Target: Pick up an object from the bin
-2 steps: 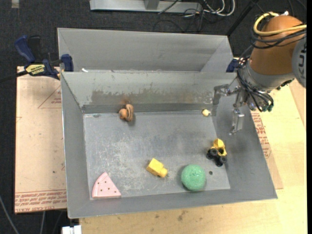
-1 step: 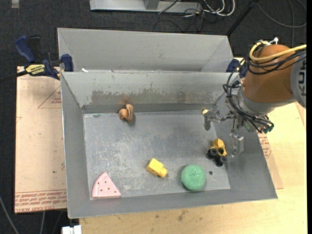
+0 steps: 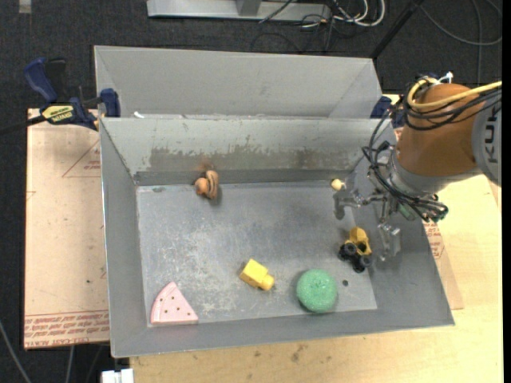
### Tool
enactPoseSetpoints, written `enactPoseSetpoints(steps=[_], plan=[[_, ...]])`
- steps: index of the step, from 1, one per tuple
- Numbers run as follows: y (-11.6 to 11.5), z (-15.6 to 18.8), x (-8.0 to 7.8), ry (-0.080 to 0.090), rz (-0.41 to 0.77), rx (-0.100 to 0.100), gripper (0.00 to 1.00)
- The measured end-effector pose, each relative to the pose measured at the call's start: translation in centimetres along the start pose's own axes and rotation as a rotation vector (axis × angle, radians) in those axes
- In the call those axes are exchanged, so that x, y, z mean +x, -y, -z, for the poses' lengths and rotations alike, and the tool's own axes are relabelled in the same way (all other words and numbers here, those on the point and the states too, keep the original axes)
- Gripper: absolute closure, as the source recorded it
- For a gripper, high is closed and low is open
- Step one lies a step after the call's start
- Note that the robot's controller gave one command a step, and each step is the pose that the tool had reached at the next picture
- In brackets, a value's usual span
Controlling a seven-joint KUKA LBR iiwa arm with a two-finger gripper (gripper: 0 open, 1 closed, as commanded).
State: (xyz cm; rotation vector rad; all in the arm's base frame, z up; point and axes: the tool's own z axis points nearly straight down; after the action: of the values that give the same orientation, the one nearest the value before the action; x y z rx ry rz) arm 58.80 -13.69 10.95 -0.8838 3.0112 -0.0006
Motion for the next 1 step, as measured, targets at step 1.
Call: enactPoseSetpoints(steps=[1], plan=[[-0.88,-2.09,0.49,0.002,0.269,-0.006,0.00]])
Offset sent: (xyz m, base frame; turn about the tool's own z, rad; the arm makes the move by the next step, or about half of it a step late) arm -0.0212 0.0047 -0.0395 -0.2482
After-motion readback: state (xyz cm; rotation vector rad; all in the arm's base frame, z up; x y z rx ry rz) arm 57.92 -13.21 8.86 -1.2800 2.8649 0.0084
